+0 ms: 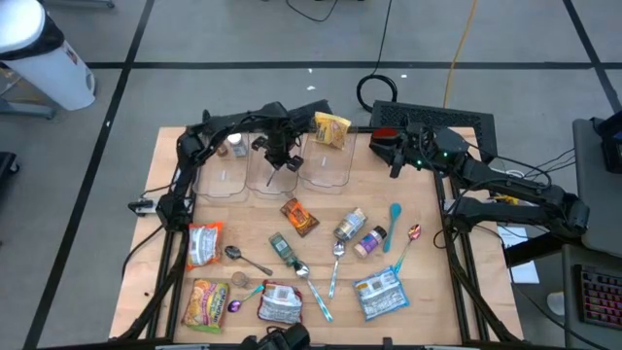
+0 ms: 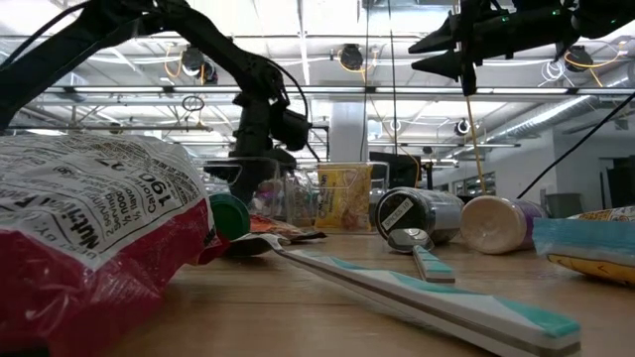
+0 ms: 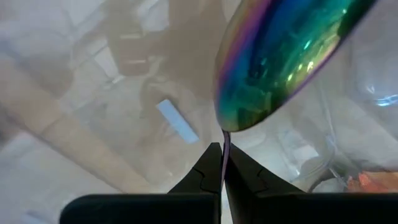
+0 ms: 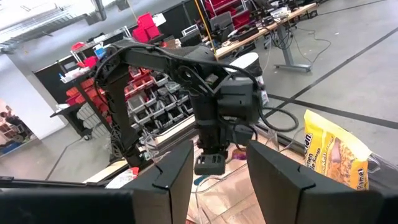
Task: Pick & Place Food Item
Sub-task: Put the top left purple and blue spoon into the middle transparent bin, then put the black spoon into the middle transparent bin
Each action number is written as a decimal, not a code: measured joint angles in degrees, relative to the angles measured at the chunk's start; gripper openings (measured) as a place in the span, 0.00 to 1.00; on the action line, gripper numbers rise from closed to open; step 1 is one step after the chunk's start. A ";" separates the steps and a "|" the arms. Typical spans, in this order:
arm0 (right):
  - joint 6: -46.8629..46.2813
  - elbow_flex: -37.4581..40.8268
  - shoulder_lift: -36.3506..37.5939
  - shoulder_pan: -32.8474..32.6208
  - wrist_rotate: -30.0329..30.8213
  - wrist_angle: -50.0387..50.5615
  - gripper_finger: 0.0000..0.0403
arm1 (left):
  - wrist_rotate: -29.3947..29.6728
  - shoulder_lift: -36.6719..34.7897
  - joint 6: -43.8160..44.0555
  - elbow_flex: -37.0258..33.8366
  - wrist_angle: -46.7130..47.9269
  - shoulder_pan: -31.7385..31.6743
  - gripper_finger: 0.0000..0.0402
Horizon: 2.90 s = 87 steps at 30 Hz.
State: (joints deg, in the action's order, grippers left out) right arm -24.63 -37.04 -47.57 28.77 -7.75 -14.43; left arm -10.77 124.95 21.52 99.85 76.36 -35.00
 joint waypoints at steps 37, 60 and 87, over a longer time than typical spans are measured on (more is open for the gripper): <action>0.45 -0.02 -0.02 0.00 -0.04 1.25 0.35 | -1.58 1.80 2.93 0.02 -1.33 -0.09 0.09; 0.25 -0.02 -0.02 0.00 0.06 1.05 0.35 | 0.48 -16.32 -7.51 14.28 3.31 -3.04 0.09; -6.08 -0.07 -1.59 0.02 0.29 1.00 0.35 | 4.25 -60.70 -13.26 6.52 -5.61 5.45 0.09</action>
State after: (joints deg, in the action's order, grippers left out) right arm -30.72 -37.10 -49.16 28.80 -7.46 -13.43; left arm -6.51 64.26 8.26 106.37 70.75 -29.55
